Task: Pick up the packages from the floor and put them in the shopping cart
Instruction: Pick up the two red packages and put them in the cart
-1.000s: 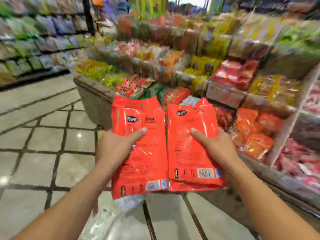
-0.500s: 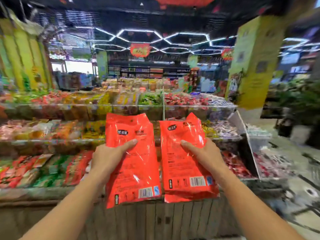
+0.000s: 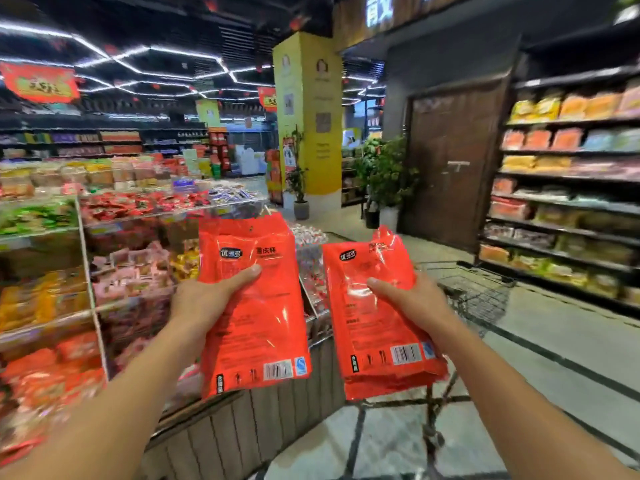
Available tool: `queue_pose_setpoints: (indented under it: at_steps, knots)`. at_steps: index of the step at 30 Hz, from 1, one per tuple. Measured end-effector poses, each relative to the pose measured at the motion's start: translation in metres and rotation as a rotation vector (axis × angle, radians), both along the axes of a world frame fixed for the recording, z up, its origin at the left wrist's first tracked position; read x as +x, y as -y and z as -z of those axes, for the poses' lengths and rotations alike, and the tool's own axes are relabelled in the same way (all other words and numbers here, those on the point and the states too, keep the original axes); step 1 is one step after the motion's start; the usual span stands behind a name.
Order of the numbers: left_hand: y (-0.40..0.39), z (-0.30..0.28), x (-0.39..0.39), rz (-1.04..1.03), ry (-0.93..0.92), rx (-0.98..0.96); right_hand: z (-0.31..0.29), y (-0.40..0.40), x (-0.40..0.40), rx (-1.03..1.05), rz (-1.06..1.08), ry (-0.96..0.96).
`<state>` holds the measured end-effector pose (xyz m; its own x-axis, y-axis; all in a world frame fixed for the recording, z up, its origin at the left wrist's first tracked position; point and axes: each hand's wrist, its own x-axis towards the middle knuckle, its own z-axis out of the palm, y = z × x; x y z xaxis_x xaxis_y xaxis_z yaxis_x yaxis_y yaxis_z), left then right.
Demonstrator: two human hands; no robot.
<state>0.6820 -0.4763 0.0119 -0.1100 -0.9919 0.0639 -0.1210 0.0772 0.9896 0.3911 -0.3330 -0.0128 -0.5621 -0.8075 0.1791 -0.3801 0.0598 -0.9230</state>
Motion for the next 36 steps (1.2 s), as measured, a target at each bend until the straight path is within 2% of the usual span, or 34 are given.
queue_pose_setpoints:
  at_steps: [6, 14, 18, 28, 36]
  knots:
    - [-0.005, 0.006, -0.176, 0.167, -0.017, 0.022, 0.002, -0.052, -0.142, -0.024, 0.182, 0.058]
    - [0.002, 0.017, -0.357, 0.375, -0.028, 0.065, 0.022, -0.086, -0.281, -0.057, 0.399, 0.174]
    - [0.031, 0.032, -0.441, 0.453, -0.014, 0.087, 0.03, -0.074, -0.346, -0.024, 0.429, 0.189]
    - [0.11, 0.054, -0.649, 0.617, 0.019, 0.168, 0.03, -0.014, -0.505, 0.071, 0.547, 0.058]
    - [0.132, 0.064, -0.794, 0.672, 0.06, 0.163, 0.051, 0.006, -0.644, 0.031, 0.64, 0.114]
